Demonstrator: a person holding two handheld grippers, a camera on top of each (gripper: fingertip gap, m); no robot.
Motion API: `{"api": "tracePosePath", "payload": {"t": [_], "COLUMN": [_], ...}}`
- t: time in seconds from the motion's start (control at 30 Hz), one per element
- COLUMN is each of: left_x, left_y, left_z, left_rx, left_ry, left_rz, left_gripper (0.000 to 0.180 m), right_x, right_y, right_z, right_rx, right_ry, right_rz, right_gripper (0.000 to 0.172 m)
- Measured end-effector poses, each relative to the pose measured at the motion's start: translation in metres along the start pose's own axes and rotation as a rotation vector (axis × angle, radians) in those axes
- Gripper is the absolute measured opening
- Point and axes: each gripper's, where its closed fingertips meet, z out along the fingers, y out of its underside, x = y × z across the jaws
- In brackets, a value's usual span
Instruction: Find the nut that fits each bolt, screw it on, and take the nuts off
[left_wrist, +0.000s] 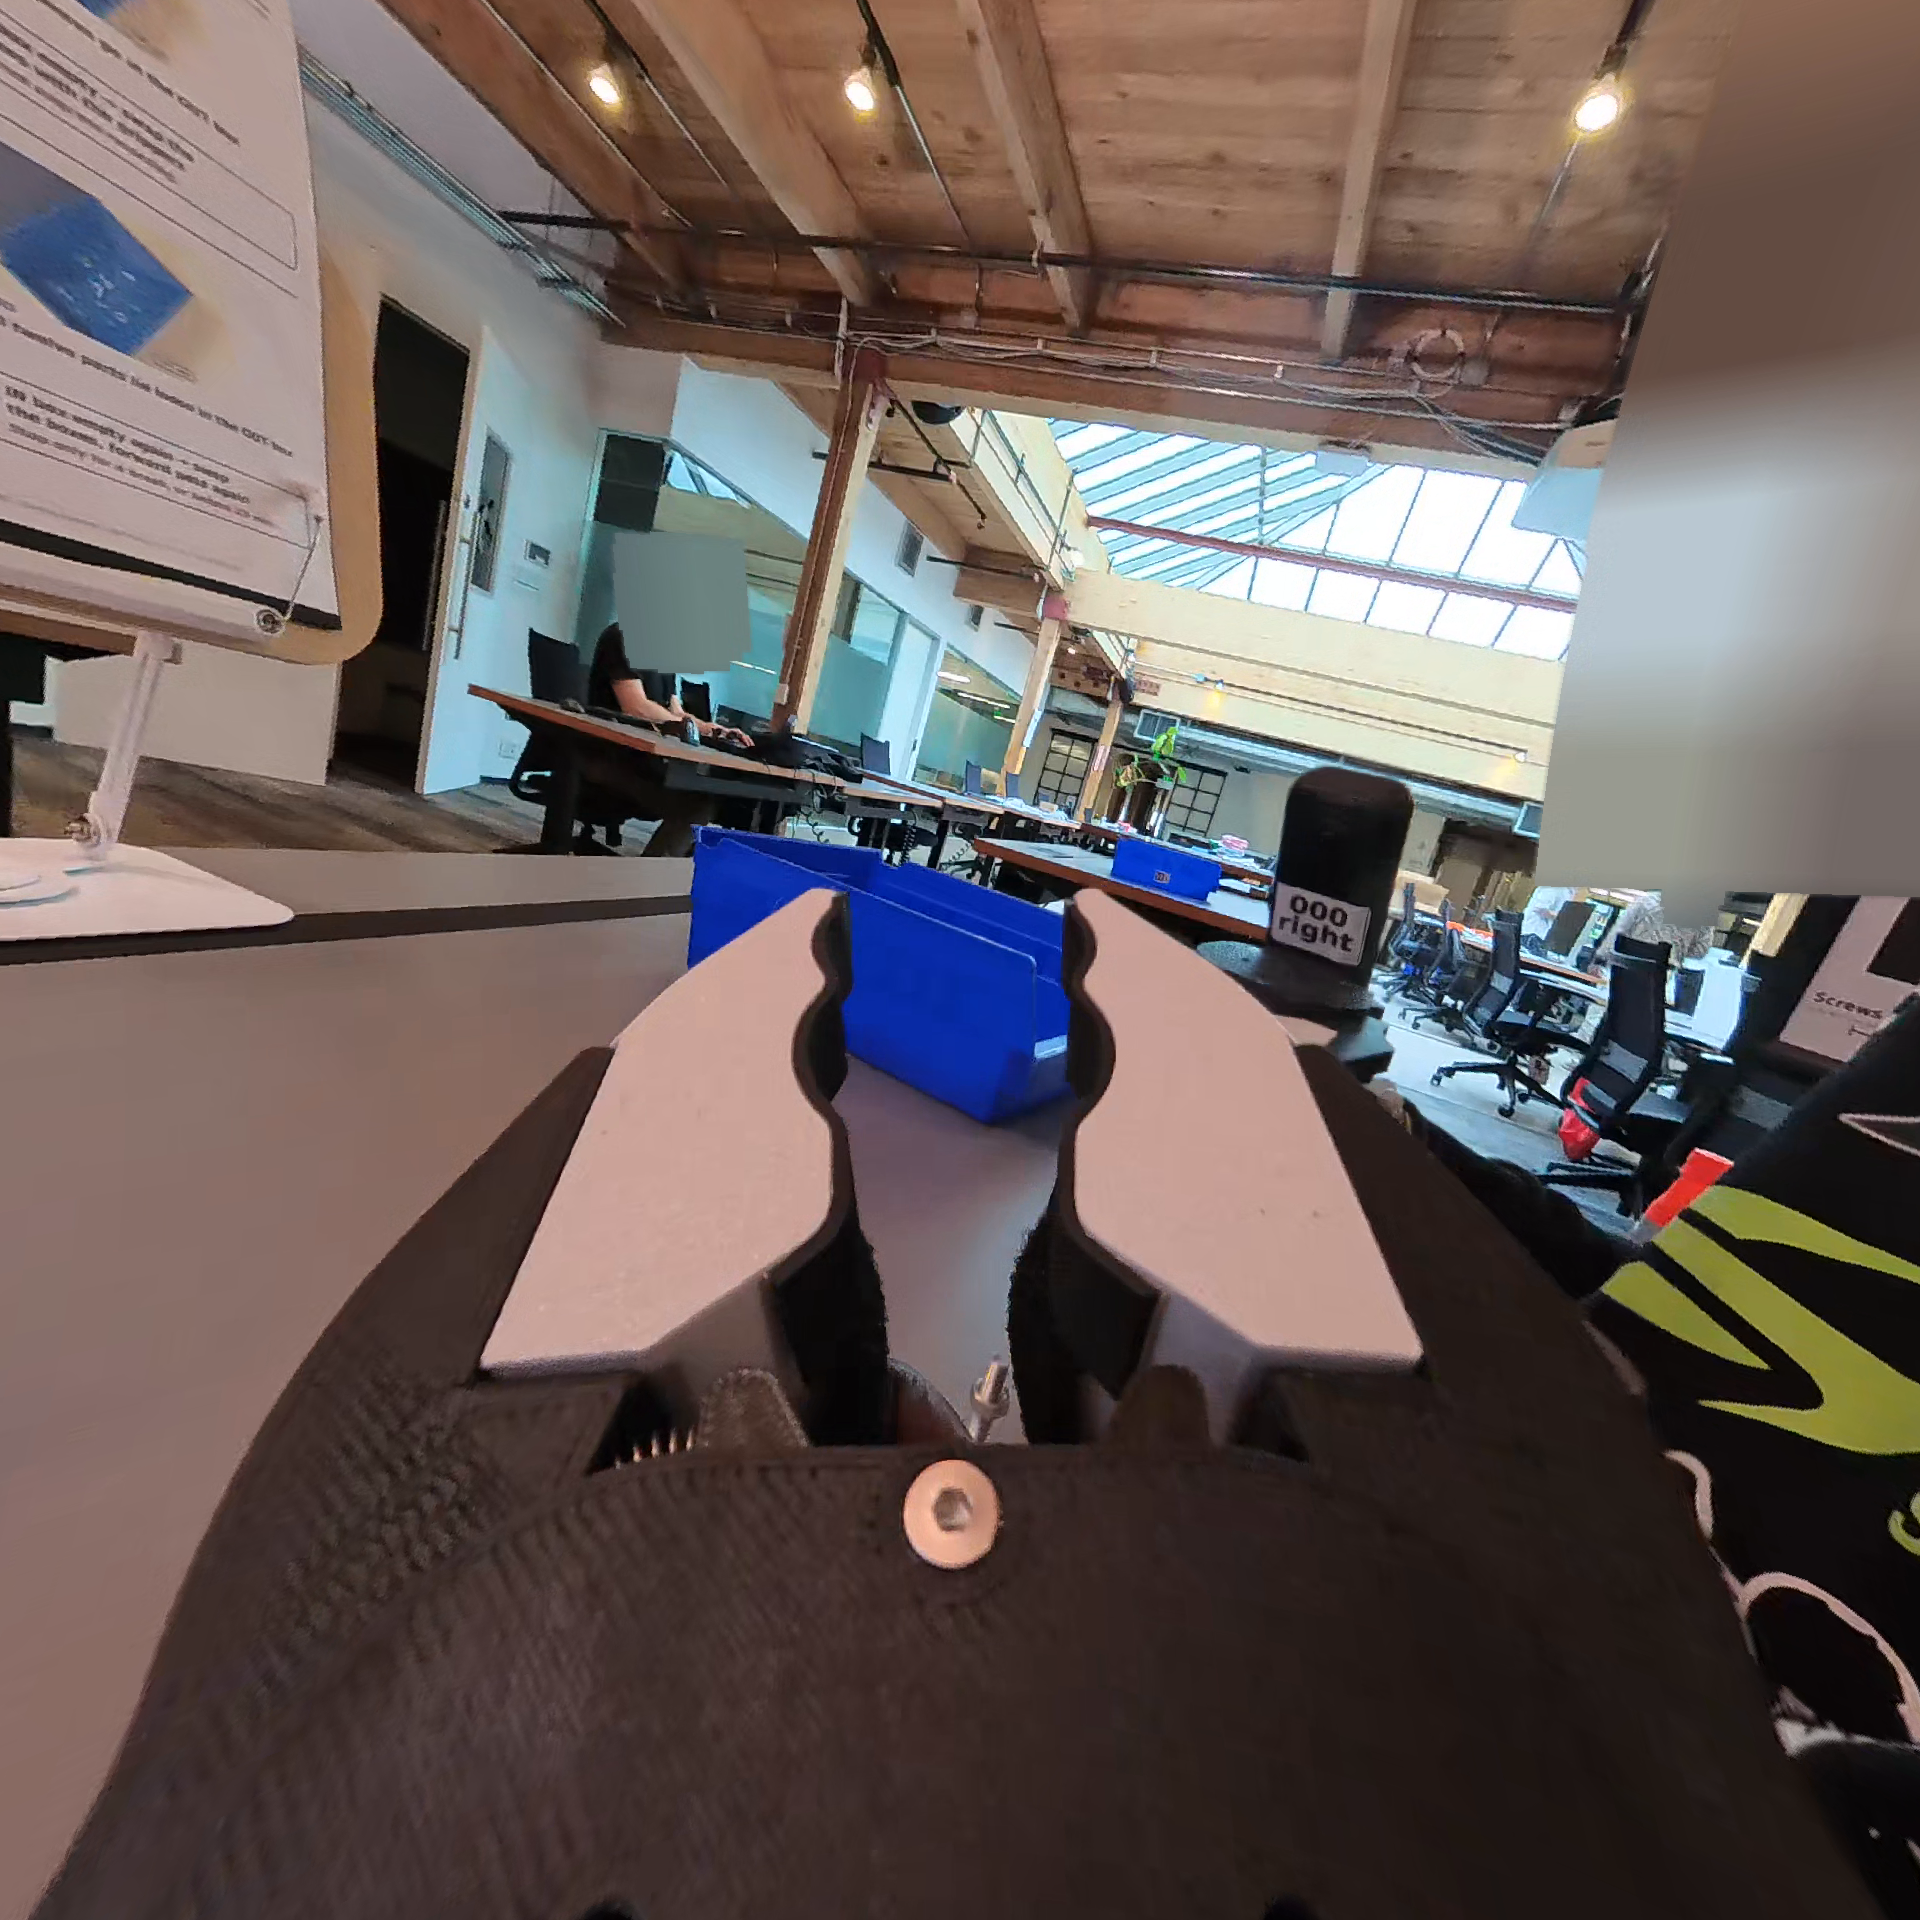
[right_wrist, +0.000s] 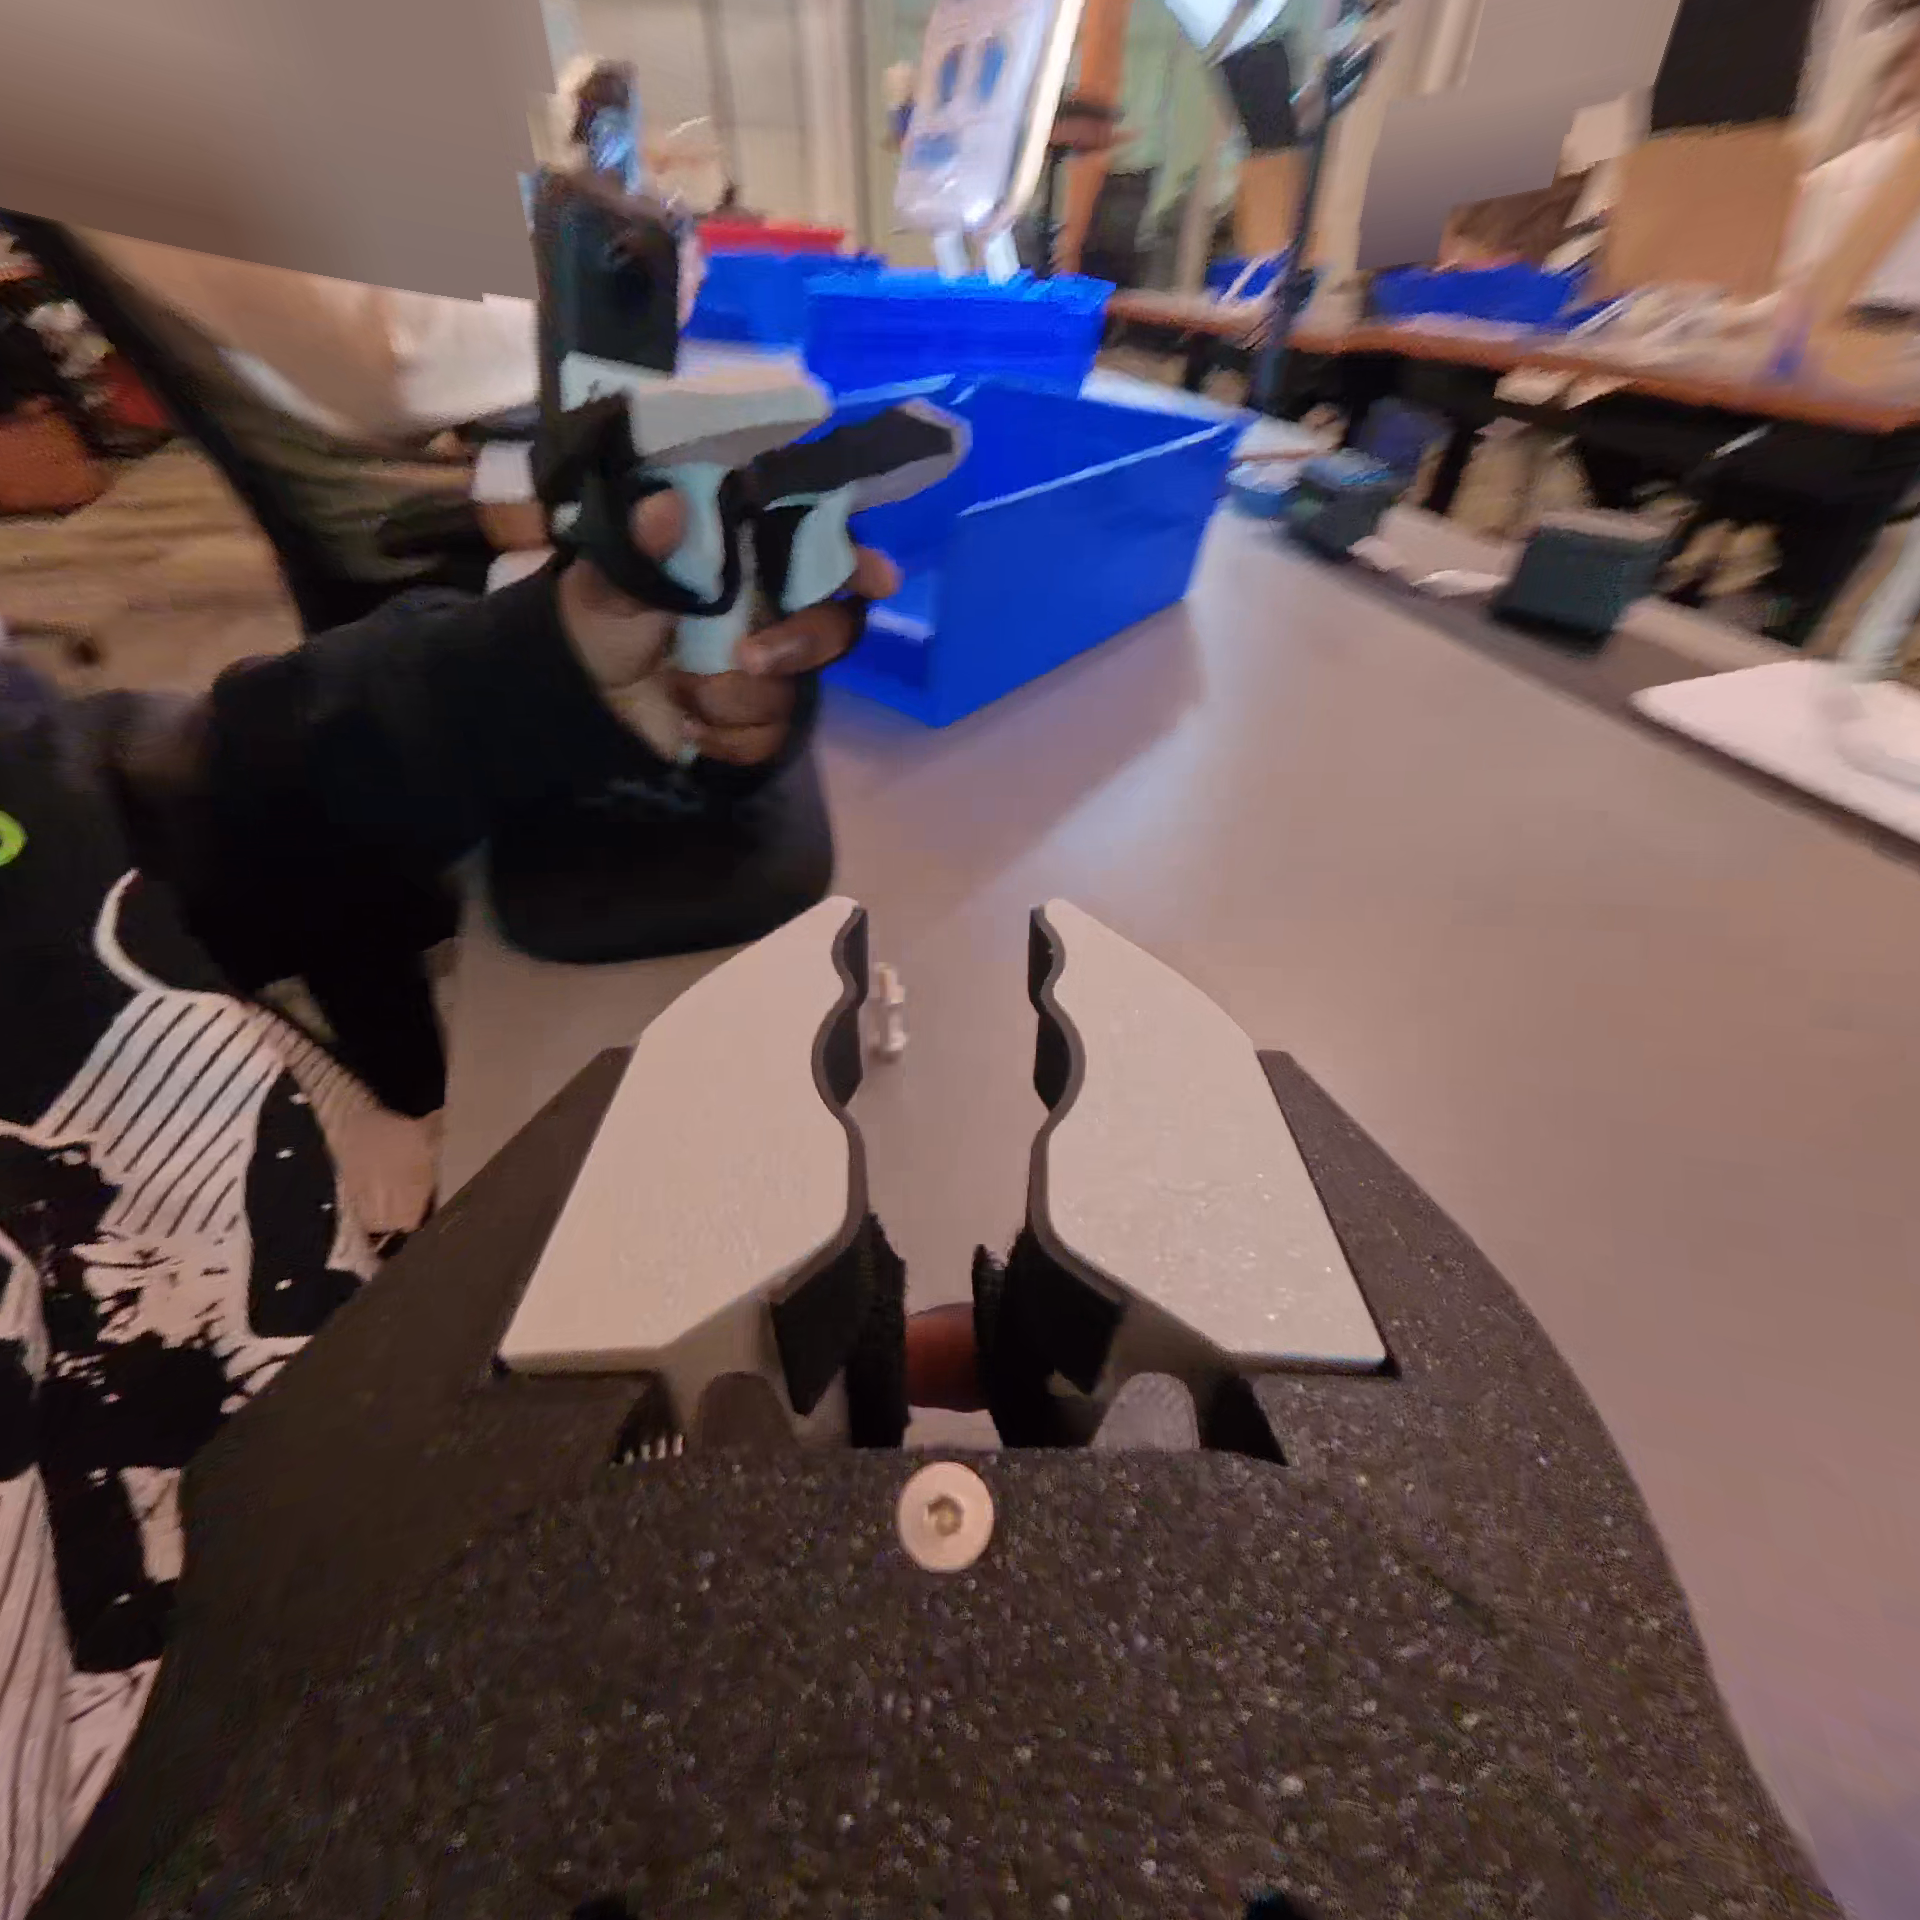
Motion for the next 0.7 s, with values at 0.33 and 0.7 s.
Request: {"api": "tracePosePath", "payload": {"t": [0.33, 0.7], "left_x": [-0.001, 0.004], "left_y": [0.010, 0.022], "left_z": [-0.004, -0.001], "left_rx": [-0.047, -0.135], "left_ry": [-0.008, -0.006], "left_rz": [0.052, 0.108], "left_gripper": [0.039, 0.040], "right_x": [-0.017, -0.013], "right_y": [0.051, 0.045], "right_z": [0.064, 0.062], "right_rx": [-0.394, -0.378], "right_ry": [-0.096, -0.083], "right_rz": [-0.086, -0.057], "right_gripper": [0.017, 0.006]}}
